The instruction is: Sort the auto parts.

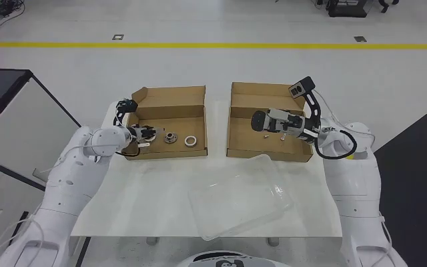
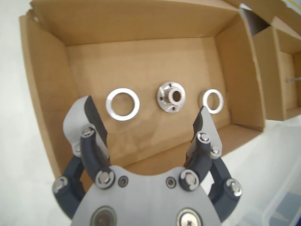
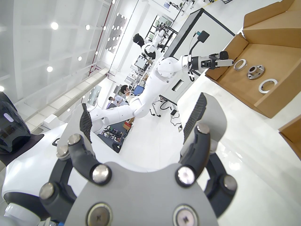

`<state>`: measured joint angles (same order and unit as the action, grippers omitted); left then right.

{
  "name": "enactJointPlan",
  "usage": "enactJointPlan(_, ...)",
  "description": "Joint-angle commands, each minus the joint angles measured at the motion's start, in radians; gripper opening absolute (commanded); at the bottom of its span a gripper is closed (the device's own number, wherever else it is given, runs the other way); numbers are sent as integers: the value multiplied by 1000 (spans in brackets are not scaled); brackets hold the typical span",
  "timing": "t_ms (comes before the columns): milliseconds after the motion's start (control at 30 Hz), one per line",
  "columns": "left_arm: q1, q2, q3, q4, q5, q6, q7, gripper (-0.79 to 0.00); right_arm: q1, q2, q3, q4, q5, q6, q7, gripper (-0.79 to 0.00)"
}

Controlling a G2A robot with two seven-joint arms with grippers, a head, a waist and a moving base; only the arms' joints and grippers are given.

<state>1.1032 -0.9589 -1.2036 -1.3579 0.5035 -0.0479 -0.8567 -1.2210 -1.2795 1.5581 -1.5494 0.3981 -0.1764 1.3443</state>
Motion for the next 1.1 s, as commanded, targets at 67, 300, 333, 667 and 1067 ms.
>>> enactJointPlan(67,70,11,-79,-74,-134,-94,5,0,0,0,0,0,0,0,0,0)
enactJointPlan(300,176,31,-203,-204,-297,-192,-30,0,0,0,0,0,0,0,0,0)
enactJointPlan(333,190,33,-219,-217,-321,-203,-33,0,0,0,0,0,0,0,0,0)
enactJointPlan(667,306,57,-401,-327,-564,-300,-136,0,0,0,0,0,0,0,0,0)
enactJointPlan(1067,478,80,-674,-384,-838,-372,-261,0,0,0,0,0,0,0,0,0)
